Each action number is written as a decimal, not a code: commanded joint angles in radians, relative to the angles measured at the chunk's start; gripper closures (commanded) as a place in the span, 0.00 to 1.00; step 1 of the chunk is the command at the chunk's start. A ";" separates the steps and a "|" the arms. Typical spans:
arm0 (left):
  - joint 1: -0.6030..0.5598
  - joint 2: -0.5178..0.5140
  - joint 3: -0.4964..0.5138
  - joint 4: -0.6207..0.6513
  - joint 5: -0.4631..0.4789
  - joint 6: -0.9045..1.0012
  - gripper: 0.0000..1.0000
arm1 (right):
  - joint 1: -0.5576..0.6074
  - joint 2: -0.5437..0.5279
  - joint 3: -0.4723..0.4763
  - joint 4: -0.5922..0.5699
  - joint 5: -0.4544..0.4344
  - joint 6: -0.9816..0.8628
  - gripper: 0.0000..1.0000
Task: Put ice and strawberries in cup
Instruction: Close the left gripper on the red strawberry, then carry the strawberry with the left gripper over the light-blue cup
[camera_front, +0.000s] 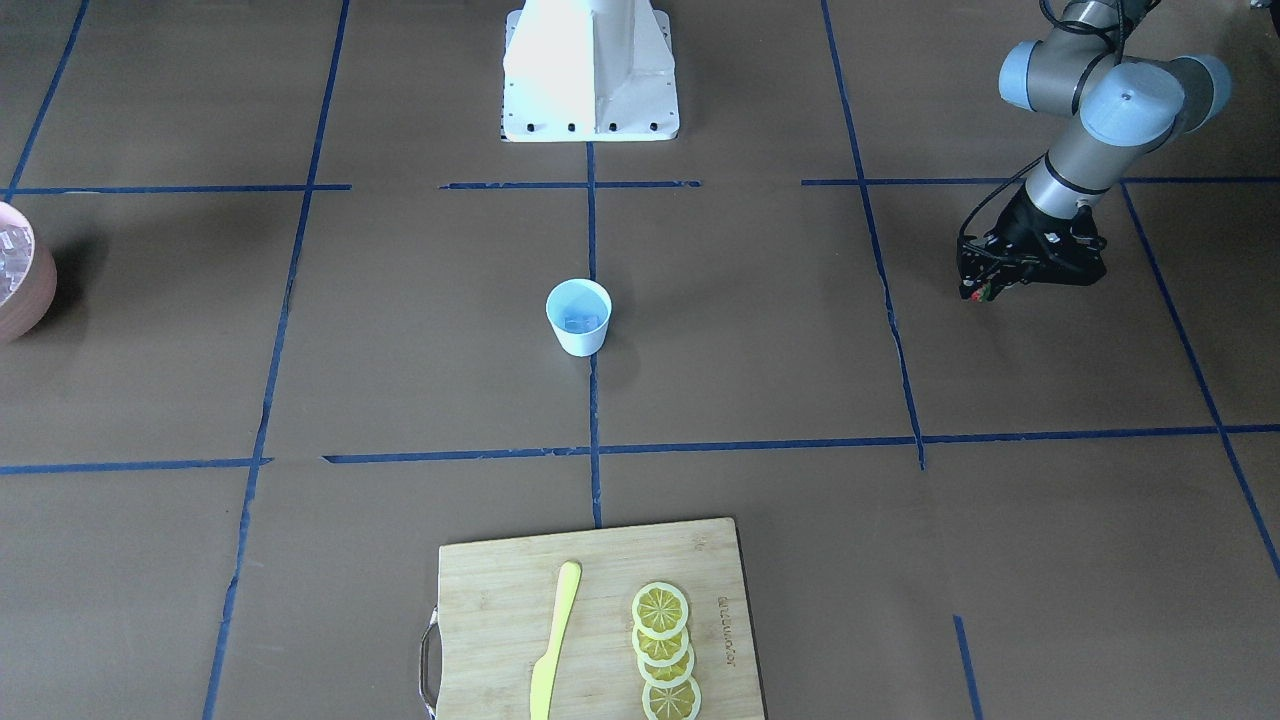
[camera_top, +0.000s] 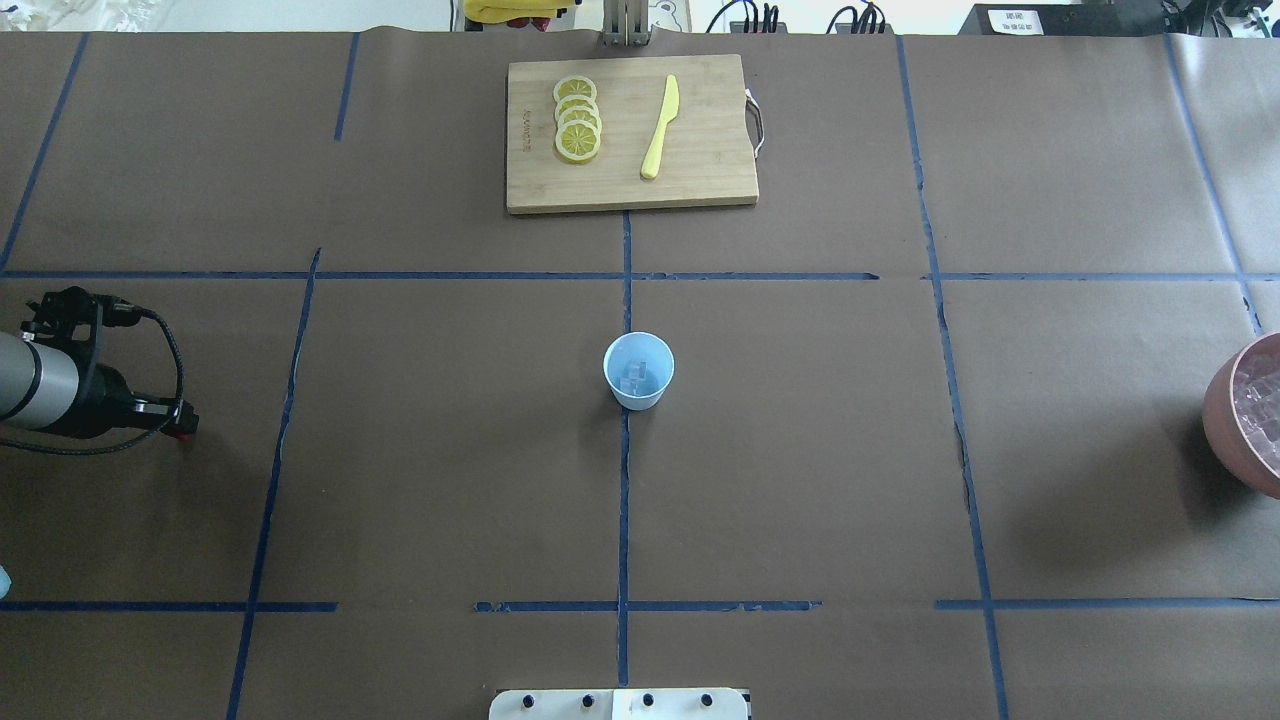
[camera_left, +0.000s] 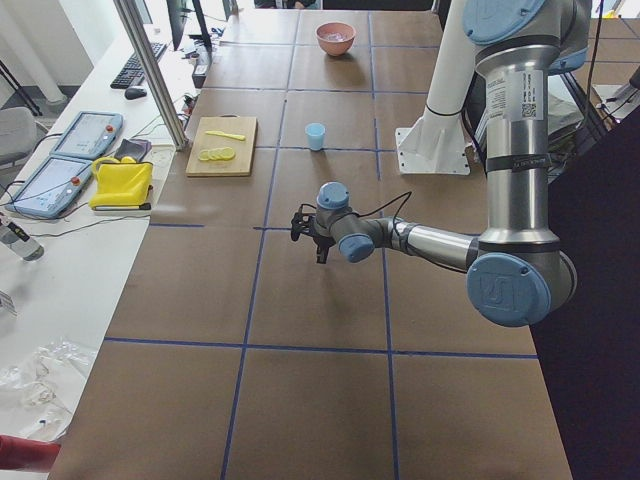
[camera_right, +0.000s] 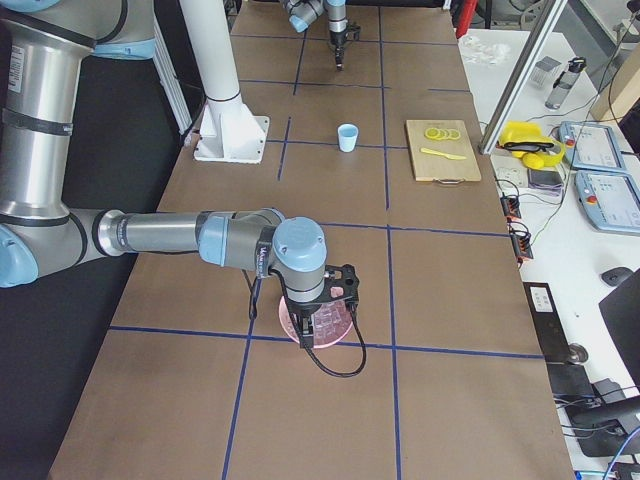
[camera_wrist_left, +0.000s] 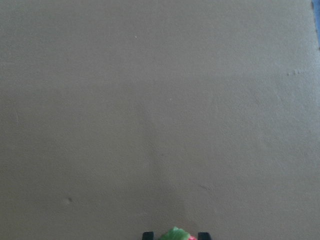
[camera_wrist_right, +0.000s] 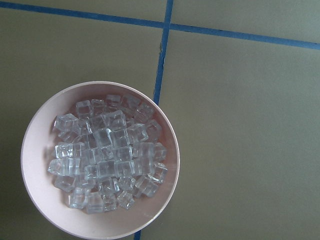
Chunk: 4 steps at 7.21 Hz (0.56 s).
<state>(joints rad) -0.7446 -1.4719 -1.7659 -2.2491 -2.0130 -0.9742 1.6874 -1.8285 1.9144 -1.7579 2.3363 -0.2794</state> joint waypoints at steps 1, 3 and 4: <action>0.001 -0.028 -0.105 0.145 -0.027 -0.001 0.99 | 0.000 0.000 0.000 0.000 0.000 0.000 0.01; 0.001 -0.140 -0.187 0.340 -0.026 -0.062 0.99 | 0.000 -0.001 -0.002 0.000 0.000 0.000 0.01; 0.004 -0.233 -0.184 0.421 -0.024 -0.119 0.99 | 0.000 0.000 0.000 0.000 0.000 0.000 0.01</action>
<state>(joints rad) -0.7430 -1.6032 -1.9339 -1.9380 -2.0385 -1.0315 1.6874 -1.8290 1.9140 -1.7579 2.3362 -0.2792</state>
